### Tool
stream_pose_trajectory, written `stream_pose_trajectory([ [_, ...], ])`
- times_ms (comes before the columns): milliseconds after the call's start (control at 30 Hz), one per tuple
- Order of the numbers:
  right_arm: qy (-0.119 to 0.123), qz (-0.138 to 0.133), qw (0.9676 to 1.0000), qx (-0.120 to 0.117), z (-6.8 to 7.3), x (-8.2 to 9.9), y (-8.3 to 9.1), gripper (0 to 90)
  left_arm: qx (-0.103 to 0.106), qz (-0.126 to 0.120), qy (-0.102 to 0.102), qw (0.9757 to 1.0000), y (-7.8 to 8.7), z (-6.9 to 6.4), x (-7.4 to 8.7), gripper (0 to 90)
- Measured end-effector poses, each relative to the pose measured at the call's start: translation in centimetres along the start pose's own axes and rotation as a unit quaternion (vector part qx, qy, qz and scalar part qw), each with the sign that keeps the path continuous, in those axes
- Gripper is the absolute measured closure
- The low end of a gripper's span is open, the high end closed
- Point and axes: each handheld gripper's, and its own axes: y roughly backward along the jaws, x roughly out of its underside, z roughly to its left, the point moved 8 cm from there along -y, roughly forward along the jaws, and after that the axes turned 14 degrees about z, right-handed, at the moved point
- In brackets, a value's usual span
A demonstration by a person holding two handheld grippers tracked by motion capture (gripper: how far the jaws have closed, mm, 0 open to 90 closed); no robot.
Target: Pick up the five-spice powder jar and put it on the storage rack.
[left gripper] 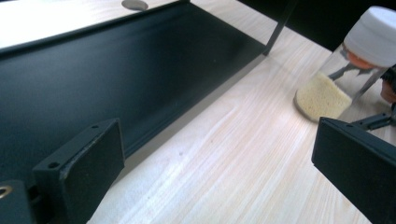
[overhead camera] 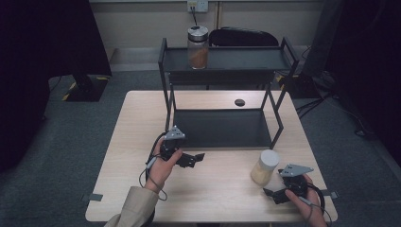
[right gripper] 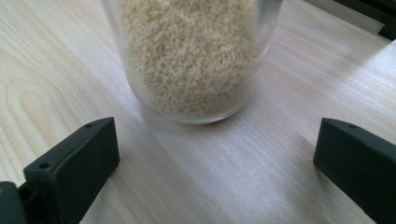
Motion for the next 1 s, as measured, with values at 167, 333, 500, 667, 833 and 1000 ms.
stream_pose_trajectory([
  [167, 0.0, 0.0, 1.0, 0.0, 0.0, 0.0, 0.0, 0.0, -0.001, 0.003, 0.0, 1.0, 0.0, 0.0, 0.8, 1.7],
  [333, 0.0, 0.0, 1.0, 0.0, 0.0, 0.0, 0.0, 0.0, -0.004, 0.008, 0.002, 1.0, -0.1, 0.2, 1.7, 1.8],
  [500, 0.0, 0.0, 1.0, 0.0, 0.0, 0.0, 0.0, 0.0, -0.007, 0.011, 0.005, 0.9999, -0.2, 0.3, 2.6, 1.8],
  [667, 0.0, 0.0, 1.0, 0.0, 0.0, 0.0, 0.0, 0.0, -0.01, 0.018, 0.007, 0.9998, -0.1, 0.5, 3.6, 1.8],
  [833, 0.0, 0.0, 1.0, 0.0, 0.0, 0.0, 0.0, 0.0, -0.014, 0.024, 0.012, 0.9996, -0.2, 0.6, 4.5, 1.7],
  [1000, 0.0, 0.0, 1.0, 0.0, 0.0, 0.0, 0.0, 0.0, -0.017, 0.031, 0.01, 0.9993, -0.3, 0.7, 5.0, 1.7],
])
